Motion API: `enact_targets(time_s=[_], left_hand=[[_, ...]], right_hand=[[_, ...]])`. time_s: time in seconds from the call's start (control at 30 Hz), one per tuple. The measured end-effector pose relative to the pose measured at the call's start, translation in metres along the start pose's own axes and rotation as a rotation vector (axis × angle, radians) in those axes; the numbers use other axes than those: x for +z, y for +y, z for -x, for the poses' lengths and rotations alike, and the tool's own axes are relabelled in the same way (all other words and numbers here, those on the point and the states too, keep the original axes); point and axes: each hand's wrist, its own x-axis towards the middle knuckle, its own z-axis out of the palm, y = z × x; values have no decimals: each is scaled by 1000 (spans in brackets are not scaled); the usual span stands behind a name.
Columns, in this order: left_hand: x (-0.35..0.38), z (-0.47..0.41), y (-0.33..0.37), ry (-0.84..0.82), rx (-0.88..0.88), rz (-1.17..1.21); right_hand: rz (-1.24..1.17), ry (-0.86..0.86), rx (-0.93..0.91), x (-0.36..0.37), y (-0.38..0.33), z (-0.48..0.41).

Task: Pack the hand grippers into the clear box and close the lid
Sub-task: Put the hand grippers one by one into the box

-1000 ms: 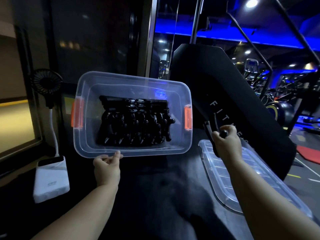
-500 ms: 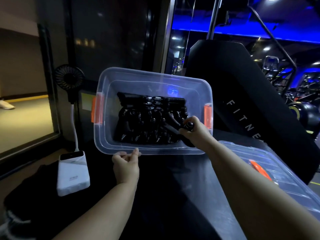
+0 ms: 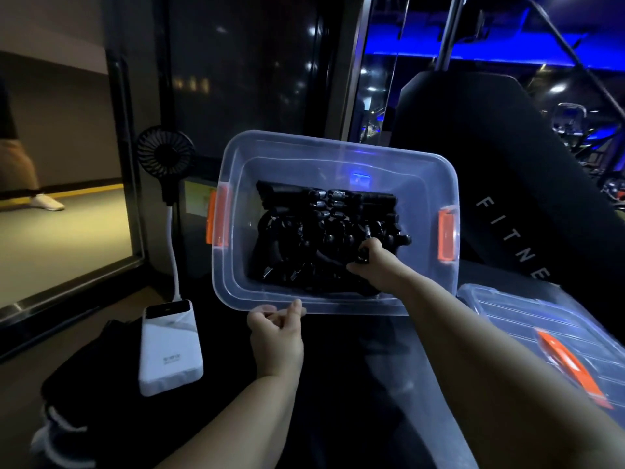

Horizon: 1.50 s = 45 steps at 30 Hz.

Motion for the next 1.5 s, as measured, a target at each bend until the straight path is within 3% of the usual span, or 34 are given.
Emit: enact_targets(time_s=[0.37,0.57,1.03,1.2,1.3,1.4,1.5], left_hand=[[0,-4,-5,-4,31,20],[0,-4,-5,-20,41,8],[1,1,-1,7,29,-33],[1,2,0,7,25,-22],[1,3,1,5,23,-21],[1,2,0,5,17,-17],[1,3,1,7,11,-17]], right_hand=[[67,135,16,10,7,-14],[249,329,2,12,3,-3],[380,474,24,-15,38,29],[378,702,-133,-23,51,37],[296,905,-34,-29,62,45],[23,743,231,-34,71,50],[-171,528,340,-37,72,55]])
